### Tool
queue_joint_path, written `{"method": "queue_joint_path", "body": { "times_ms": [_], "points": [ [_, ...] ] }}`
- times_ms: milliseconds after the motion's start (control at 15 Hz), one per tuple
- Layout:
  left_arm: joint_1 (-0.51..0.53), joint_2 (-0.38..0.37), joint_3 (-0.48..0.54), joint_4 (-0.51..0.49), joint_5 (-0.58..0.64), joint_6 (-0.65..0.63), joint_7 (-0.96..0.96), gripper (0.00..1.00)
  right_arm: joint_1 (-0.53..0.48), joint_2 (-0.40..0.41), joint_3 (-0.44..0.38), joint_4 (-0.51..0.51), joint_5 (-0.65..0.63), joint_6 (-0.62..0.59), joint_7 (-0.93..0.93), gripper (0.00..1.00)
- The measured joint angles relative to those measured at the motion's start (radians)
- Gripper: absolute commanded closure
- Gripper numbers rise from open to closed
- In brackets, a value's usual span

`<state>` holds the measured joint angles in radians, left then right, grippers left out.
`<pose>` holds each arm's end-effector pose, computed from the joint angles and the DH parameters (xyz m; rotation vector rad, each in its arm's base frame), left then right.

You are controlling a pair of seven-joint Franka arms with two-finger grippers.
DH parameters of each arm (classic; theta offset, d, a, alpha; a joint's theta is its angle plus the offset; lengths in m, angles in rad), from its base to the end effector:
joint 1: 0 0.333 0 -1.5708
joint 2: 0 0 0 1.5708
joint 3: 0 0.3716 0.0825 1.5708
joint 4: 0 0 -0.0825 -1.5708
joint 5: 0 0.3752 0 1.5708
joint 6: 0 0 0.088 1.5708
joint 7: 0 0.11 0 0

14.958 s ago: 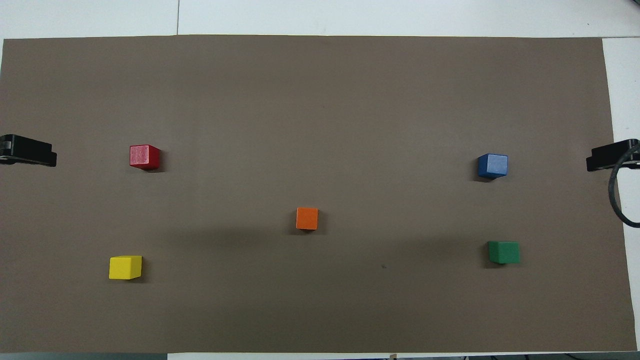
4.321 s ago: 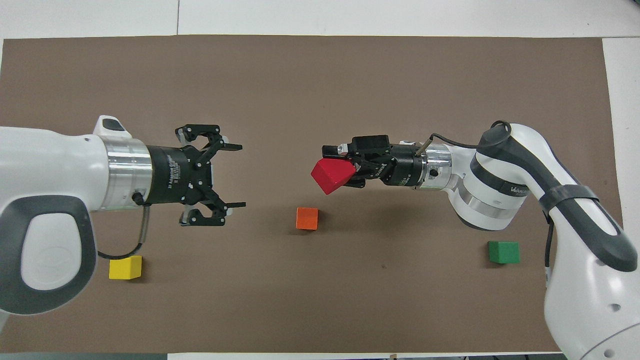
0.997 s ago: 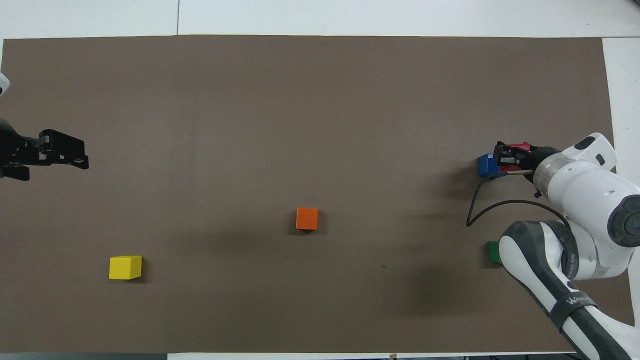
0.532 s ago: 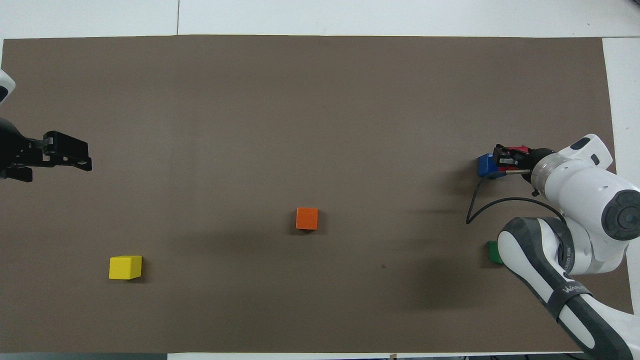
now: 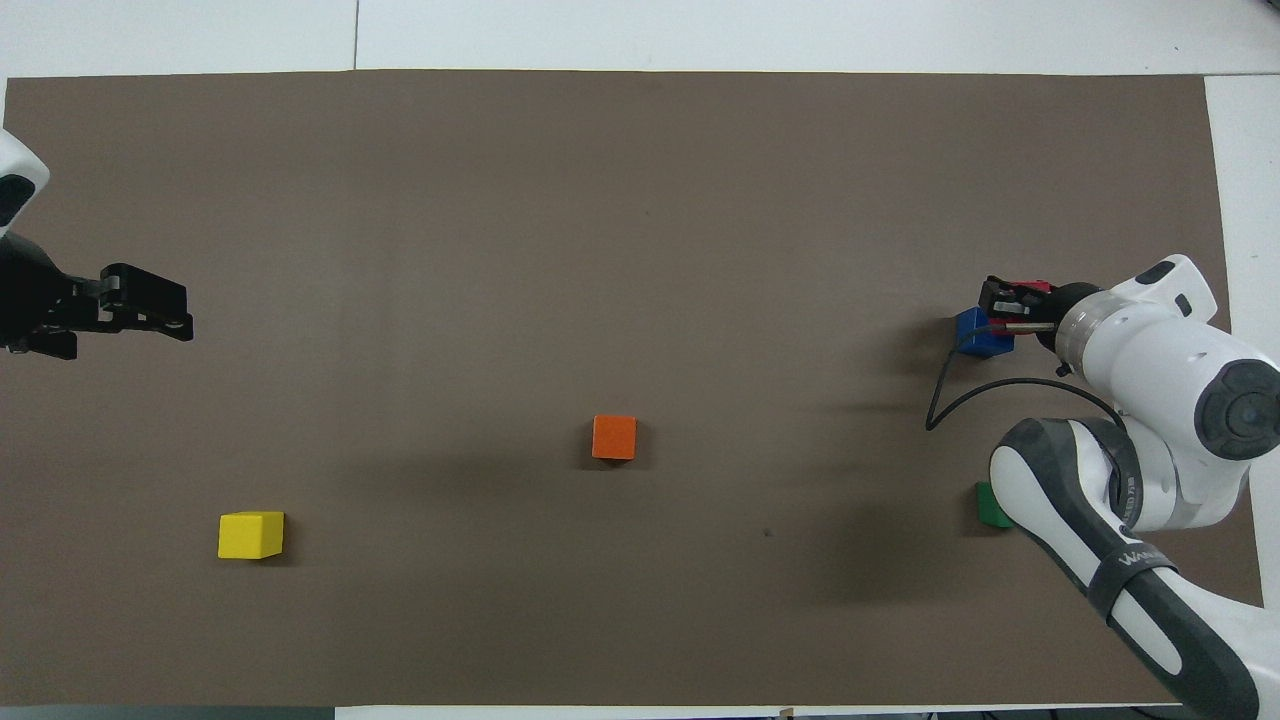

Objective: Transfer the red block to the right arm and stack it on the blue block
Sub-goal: 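Lower the red cube onto the blue cube with the right gripper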

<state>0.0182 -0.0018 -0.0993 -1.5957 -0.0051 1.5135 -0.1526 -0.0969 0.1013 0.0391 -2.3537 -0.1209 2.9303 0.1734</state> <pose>0.5359 -0.0442 0.6618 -3.1326 -0.1119 0.1261 0.5490 -0.0245 0.3987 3.0265 -0.1822 0.7369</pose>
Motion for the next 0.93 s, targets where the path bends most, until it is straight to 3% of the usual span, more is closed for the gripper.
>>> {"method": "queue_joint_path", "body": {
  "times_ms": [931],
  "points": [
    [0.0,-0.003,0.002,-0.002,0.0,0.004,0.005,0.0,0.03,0.015,0.003,0.005,0.0,-0.011,0.07,1.0]
  ]
}}
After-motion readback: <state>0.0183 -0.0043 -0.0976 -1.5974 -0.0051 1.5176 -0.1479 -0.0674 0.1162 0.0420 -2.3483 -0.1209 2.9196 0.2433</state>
